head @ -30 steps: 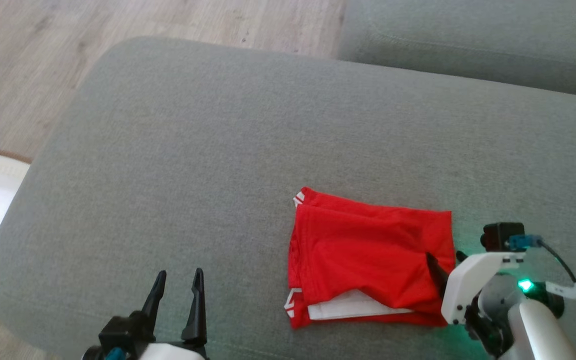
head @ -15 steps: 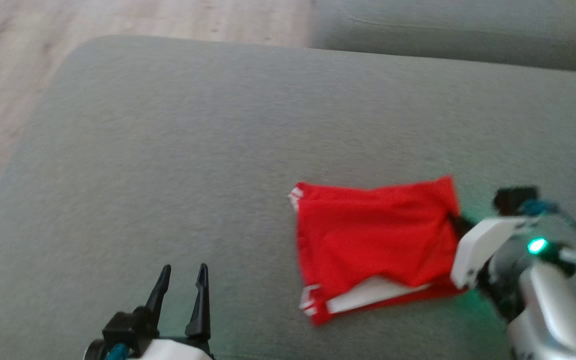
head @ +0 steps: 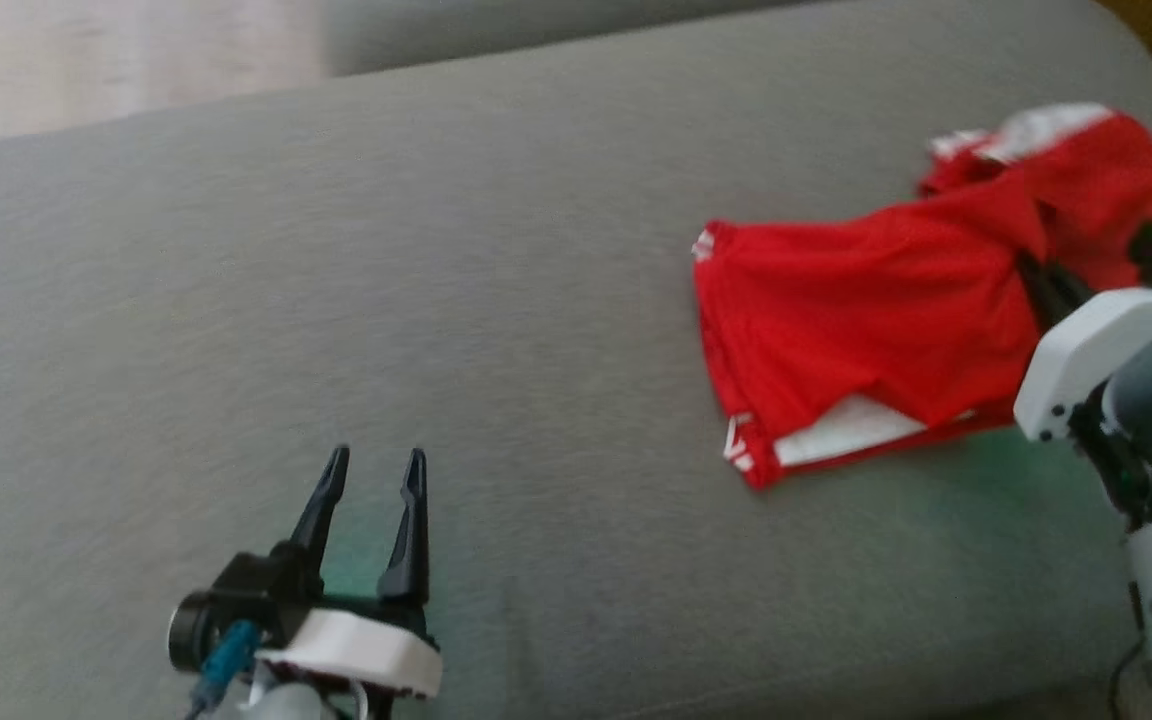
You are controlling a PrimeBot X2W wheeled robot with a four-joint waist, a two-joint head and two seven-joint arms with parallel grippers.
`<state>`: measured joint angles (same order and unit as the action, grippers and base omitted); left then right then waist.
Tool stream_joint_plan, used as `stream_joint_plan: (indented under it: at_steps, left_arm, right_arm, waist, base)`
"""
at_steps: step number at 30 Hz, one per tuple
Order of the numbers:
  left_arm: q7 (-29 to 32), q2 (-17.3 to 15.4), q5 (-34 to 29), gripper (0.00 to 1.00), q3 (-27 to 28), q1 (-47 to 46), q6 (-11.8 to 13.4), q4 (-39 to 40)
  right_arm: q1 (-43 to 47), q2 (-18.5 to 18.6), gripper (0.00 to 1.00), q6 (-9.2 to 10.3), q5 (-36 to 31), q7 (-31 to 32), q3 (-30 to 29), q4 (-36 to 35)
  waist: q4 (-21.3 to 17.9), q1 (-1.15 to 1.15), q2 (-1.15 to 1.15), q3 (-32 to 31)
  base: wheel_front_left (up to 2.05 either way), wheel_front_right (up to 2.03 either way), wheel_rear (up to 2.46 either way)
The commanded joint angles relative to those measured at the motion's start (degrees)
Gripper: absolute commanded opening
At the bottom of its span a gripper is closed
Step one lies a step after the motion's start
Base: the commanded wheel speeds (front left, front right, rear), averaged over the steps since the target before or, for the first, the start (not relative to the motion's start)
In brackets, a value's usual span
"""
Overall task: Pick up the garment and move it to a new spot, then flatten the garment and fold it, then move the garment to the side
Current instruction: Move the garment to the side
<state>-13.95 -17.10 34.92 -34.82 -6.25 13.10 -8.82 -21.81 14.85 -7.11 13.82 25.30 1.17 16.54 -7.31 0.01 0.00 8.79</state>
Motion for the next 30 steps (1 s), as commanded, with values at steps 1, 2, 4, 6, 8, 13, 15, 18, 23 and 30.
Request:
stream_joint_plan:
  at_steps: [1, 2, 4, 6, 8, 13, 15, 18, 23, 30]
  left_arm:
    - [-0.37, -0.68, -0.63, 1.00, 2.07, -2.81, -0.05, 1.70]
    - [-0.17, -0.82, -0.81, 1.00, 1.96, -3.28, -0.13, 1.72]
    - [0.47, -1.23, -1.25, 1.00, 1.68, -4.41, -0.27, 1.80]
    - [0.93, -1.44, -1.52, 1.00, 1.42, -4.99, -0.32, 1.93]
    - [1.35, -1.59, -1.72, 1.00, 1.15, -5.38, -0.35, 2.08]
    - [1.90, -1.96, -1.82, 1.00, 0.90, -5.61, -0.31, 2.47]
    - [2.12, -2.22, -1.80, 1.00, 0.86, -5.64, -0.30, 2.58]
    - [2.30, -2.27, -1.79, 1.00, 0.78, -5.69, -0.09, 2.61]
    - [2.24, -2.08, -1.59, 1.00, 0.60, -5.45, 0.09, 2.45]
    - [1.83, -1.41, -1.36, 1.00, 0.25, -5.34, 0.20, 2.36]
  right_arm:
    - [-2.86, 0.80, 0.00, -0.37, 0.37, -0.03, 0.41, -2.78]
    - [-3.18, 0.71, 0.00, -0.37, 0.35, -0.20, 0.24, -2.87]
    - [-4.15, -0.03, 0.00, -0.37, 0.23, -0.89, -0.02, -2.71]
    - [-4.61, -0.55, 0.00, -0.37, 0.21, -1.46, -0.12, -2.30]
    - [-4.94, -0.89, 0.00, -0.37, 0.25, -2.11, -0.12, -1.75]
    - [-5.40, -1.41, 0.00, -0.37, 0.05, -3.17, -0.23, -0.83]
    - [-6.06, -1.66, 0.00, -0.37, -0.31, -3.63, -0.02, -0.40]
    - [-7.78, -2.01, 0.00, -0.37, -0.89, -3.90, 0.82, 0.32]
    - [-13.02, -2.29, 0.00, -0.37, -2.43, -3.41, 2.20, 2.29]
    - [-21.34, -0.90, 0.00, -0.37, -4.86, -1.19, 1.63, 7.21]
  waist:
    - [-6.88, -0.01, 0.00, 3.51]
    - [-7.93, -0.01, 0.00, 3.90]
    - [-10.66, -0.01, 0.00, 4.83]
    - [-11.85, -0.01, 0.00, 5.20]
    - [-12.53, -0.01, 0.00, 5.36]
    - [-12.85, -0.01, 0.00, 5.41]
    - [-12.63, -0.01, 0.00, 5.38]
    - [-11.70, -0.01, 0.00, 5.22]
    - [-9.39, -0.01, 0.00, 4.55]
    - [-4.91, -0.01, 0.00, 4.32]
  base:
    - [0.00, 0.00, 0.00]
    - [0.00, 0.00, 0.00]
    - [0.00, 0.00, 0.00]
    - [0.00, 0.00, 0.00]
    - [0.00, 0.00, 0.00]
    - [0.00, 0.00, 0.00]
    - [0.00, 0.00, 0.00]
    - [0.00, 0.00, 0.00]
    - [0.00, 0.00, 0.00]
    - [0.00, 0.00, 0.00]
